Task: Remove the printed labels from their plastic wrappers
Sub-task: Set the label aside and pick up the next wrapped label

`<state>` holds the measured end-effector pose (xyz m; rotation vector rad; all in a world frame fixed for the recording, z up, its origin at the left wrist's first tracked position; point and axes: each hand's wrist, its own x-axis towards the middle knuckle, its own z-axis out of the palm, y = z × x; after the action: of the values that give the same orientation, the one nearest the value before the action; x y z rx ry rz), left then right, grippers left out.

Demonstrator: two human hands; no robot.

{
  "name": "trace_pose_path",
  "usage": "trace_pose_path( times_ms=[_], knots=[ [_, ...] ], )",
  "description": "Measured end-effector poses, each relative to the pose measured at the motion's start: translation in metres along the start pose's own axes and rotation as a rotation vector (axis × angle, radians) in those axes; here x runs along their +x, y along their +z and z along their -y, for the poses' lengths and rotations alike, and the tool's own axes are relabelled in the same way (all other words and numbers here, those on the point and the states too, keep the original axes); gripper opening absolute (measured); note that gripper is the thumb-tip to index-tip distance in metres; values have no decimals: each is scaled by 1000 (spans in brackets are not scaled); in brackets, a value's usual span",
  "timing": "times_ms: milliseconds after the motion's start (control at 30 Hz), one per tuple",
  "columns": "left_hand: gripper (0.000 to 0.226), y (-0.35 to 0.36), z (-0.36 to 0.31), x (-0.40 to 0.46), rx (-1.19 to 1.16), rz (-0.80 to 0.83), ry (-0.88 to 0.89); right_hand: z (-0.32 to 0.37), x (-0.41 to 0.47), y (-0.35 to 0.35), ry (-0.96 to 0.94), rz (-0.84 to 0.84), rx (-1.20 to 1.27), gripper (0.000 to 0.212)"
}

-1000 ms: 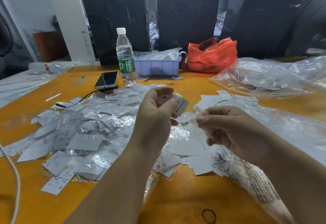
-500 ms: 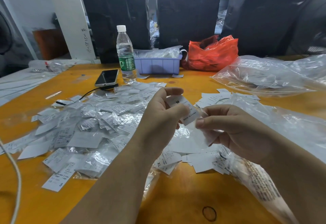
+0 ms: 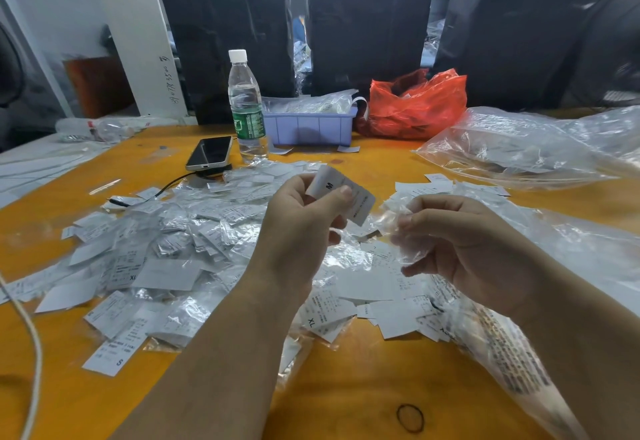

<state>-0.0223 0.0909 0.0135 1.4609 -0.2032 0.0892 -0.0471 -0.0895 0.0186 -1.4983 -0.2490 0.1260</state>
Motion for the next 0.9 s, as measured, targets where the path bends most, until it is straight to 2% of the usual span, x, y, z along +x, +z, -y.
trace_pose_path(
  times_ms=[33, 233, 300, 367, 500, 600, 767, 900],
  knots=[
    [3, 1, -2, -1, -54, -6, -15, 1, -1, 0, 2, 2, 7, 10],
    [19, 2, -3, 0, -227, -6, -63, 0, -2, -1, -17, 17, -23, 15],
    [23, 2, -3, 0, -195, 14, -52, -1, -1, -2, -23, 15, -41, 21],
    [21, 2, -4, -2, -63, 68, 0, -2, -1, -2, -29, 10, -62, 24],
    [17, 1, -6, -5, 181, 149, 51, -1, 1, -2, -20, 3, -59, 10],
    [14, -1, -9, -4, 202, 192, 5, 1, 0, -1, -8, 17, -63, 10],
    [23, -2, -11, -5, 142, 258, -22, 1, -1, -1, -7, 31, -98, 10],
    [26, -3, -12, -4, 137, 315, -45, 3, -3, -1, 22, 78, -117, 19]
  ],
)
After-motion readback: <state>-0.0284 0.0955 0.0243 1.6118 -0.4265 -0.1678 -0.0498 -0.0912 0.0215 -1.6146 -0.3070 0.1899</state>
